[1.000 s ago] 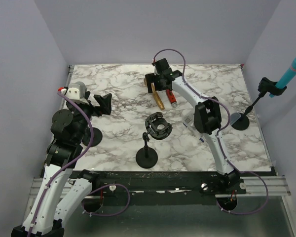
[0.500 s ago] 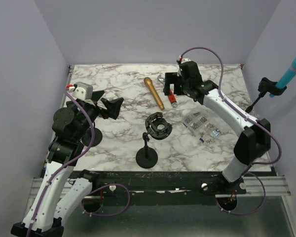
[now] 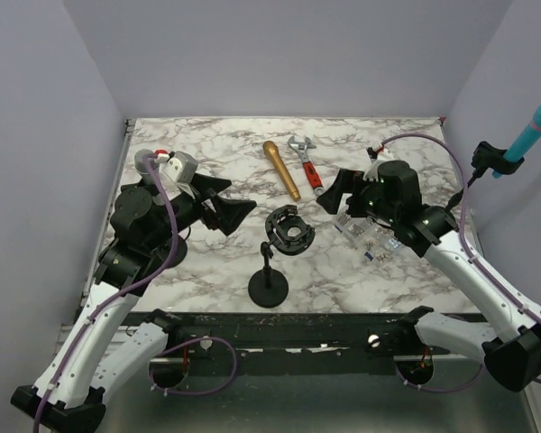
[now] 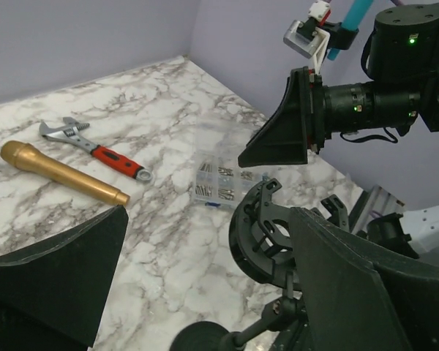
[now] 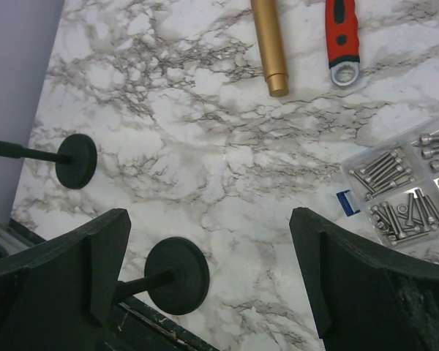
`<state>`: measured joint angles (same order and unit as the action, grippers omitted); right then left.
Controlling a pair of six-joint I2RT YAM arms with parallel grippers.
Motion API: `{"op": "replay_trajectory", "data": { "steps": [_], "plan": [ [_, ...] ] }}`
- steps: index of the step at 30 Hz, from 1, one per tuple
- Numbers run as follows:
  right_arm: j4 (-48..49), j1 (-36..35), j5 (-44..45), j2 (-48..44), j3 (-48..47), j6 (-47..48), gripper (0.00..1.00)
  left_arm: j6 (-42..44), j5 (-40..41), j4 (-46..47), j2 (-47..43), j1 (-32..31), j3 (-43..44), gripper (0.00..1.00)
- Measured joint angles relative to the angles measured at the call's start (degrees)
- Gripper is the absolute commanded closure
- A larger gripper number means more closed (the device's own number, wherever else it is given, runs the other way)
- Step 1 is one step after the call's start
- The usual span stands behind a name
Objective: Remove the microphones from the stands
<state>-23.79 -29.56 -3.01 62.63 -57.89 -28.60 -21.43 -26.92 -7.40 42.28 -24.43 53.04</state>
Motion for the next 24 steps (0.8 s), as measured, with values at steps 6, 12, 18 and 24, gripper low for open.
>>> {"op": "replay_trajectory", "data": {
  "steps": [6,12,18,24],
  "plan": [
    [1.03,0.0,-2.21,-2.69,0.42,-0.92,0.0,-7.48,-4.07,-6.86,-2.34,-0.04,1.6,0.11],
    [2.8,0.0,-4.2,-2.43,0.57,-0.24,0.0,-18.1,-9.77,-11.28,-6.88,-0.04,-2.58,0.17],
    [3.69,0.0,-4.76,-2.64,0.66,1.09,0.0,-28.06,-11.1,-14.6,-6.14,-0.07,-7.65,0.17],
    [4.87,0.0,-4.83,-5.27,2.75,1.25,0.0,-30.64,-10.95,-15.78,-2.62,-0.07,-7.74,0.26]
  ]
}}
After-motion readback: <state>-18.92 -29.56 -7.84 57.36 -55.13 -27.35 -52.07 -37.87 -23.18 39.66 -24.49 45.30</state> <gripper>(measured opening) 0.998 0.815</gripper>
